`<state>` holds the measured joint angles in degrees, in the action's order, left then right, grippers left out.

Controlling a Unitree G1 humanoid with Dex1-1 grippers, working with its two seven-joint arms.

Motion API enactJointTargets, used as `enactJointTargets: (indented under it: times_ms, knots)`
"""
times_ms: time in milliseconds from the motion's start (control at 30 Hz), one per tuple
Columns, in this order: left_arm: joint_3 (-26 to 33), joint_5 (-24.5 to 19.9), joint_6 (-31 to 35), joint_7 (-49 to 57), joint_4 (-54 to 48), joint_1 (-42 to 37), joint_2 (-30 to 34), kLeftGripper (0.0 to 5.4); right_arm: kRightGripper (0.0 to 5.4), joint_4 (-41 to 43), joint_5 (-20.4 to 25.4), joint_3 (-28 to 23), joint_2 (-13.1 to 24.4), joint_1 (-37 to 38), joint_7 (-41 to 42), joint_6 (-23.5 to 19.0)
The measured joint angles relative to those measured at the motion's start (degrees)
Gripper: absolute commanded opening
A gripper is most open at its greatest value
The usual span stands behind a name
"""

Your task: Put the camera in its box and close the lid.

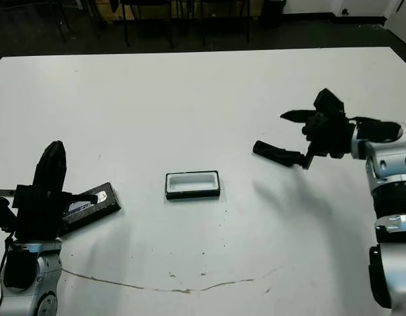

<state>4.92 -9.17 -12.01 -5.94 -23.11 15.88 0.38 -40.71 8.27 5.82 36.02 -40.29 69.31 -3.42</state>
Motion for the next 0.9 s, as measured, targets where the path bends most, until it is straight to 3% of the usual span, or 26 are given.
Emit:
enactJointTargets:
  times_ms: [133,400,900]
  knots:
    - [0.0,0.0,0.0,0.0,0.0,0.0,0.0,0.0,5.37,-2.0,-0.7,0.0,-0.5,0.0,-0.2,0.5]
    - [0.2,-0.1,0.0,0.0,0.1,0.0,0.0,0.0,5.37,-6.8,-3.7,0.3,-1.2,0.0,-2.7,5.7]
    - [0.3,-0.2,-0.1,-0.1,0.2,0.0,0.0,0.0,5.37,-15.0,-4.2,-1.2,-3.0,-0.8,-4.2,4.0]
